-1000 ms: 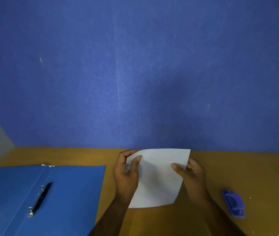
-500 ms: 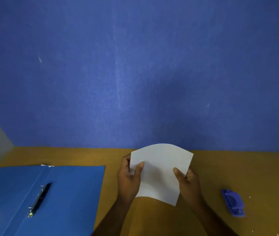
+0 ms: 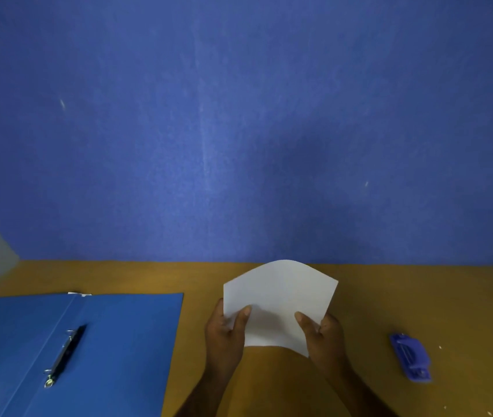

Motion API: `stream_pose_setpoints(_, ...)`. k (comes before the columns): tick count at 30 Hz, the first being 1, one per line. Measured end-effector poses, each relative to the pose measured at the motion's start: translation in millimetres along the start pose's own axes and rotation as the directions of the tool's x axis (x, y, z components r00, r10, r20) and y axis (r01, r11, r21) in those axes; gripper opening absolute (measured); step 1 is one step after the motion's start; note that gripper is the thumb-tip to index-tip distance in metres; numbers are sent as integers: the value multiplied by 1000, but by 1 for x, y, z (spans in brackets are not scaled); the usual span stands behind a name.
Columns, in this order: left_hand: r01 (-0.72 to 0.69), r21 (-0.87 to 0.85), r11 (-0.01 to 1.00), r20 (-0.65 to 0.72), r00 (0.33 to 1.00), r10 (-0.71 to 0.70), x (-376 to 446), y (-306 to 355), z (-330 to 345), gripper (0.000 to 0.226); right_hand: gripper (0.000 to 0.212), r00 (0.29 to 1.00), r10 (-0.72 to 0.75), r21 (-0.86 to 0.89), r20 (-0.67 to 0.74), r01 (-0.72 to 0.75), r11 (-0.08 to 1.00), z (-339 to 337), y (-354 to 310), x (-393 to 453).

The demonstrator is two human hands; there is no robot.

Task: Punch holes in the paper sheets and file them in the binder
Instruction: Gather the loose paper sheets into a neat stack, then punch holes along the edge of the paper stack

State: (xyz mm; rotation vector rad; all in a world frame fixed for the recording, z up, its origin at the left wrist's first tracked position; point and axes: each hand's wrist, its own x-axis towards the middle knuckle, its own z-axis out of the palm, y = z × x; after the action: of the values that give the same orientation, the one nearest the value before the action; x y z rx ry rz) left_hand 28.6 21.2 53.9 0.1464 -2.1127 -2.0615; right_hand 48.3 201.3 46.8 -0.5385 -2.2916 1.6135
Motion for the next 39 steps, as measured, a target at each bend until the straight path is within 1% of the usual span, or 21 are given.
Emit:
stream_pose_setpoints(4, 54, 25, 998, 16, 998, -55, 4, -12, 0, 36, 33, 995, 72, -19, 66, -71, 997, -1, 7, 4)
stream_pose_setpoints(6, 51, 57, 997, 2, 999, -51, 7, -10, 1, 36, 33, 996, 55, -12, 67, -54, 998, -3, 7, 6)
stream_pose_setpoints(8, 39, 86, 996, 18, 999, -41, 10, -5, 3, 31, 33, 996, 19, 28, 92, -22, 999, -8, 5, 11)
stream_pose_setpoints(11, 38, 114, 993, 50, 998, -44, 16, -3, 8, 30, 28, 983, 15, 42, 183, -24, 999, -20, 6, 24)
stream_pose_setpoints(13, 55, 113, 992, 63, 996, -62, 21, -6, 13, 32, 29, 973, 21, 26, 229, -27, 999, -29, 9, 33)
stream_pose_setpoints(15, 100, 128, 987, 83, 990, -111, 23, -13, 22, 35, 28, 969, 40, 22, 245, -47, 999, -39, 15, 38)
stream_pose_setpoints(18, 184, 158, 970, 106, 974, -201, 21, -28, 37, 47, 32, 959, 88, -12, 270, -87, 996, -55, 30, 42)
stream_pose_setpoints(21, 234, 190, 953, 116, 959, -259, 14, -42, 55, 49, 28, 950, 149, -13, 274, -151, 988, -69, 43, 43)
stream_pose_setpoints(24, 243, 191, 951, 111, 957, -267, 3, -44, 76, 47, 19, 956, 190, -93, 224, -173, 981, -90, 52, 42)
stream_pose_setpoints(26, 246, 227, 942, 101, 956, -274, -4, -47, 90, 53, 9, 964, 217, -134, 154, -197, 971, -112, 65, 46)
stream_pose_setpoints(27, 256, 245, 935, 105, 952, -288, -7, -48, 95, 55, 8, 970, 224, -167, 92, -207, 964, -123, 74, 50)
stream_pose_setpoints(30, 275, 306, 912, 114, 940, -321, -12, -66, 116, 65, 16, 966, 231, -311, -116, -256, 915, -163, 97, 64)
stream_pose_setpoints(32, 307, 338, 890, 90, 931, -355, -13, -89, 132, 69, 14, 953, 208, -363, -220, -278, 889, -189, 106, 71)
stream_pose_setpoints(33, 322, 349, 880, 84, 924, -372, -15, -88, 138, 70, 14, 947, 198, -382, -253, -286, 879, -200, 110, 73)
stream_pose_setpoints(36, 354, 317, 880, 96, 911, -401, -23, -83, 157, 67, 14, 934, 223, -392, -278, -323, 862, -226, 123, 77)
stream_pose_setpoints(39, 382, 308, 871, 105, 897, -430, -30, -80, 173, 66, 14, 923, 312, -377, -226, -378, 846, -233, 137, 80)
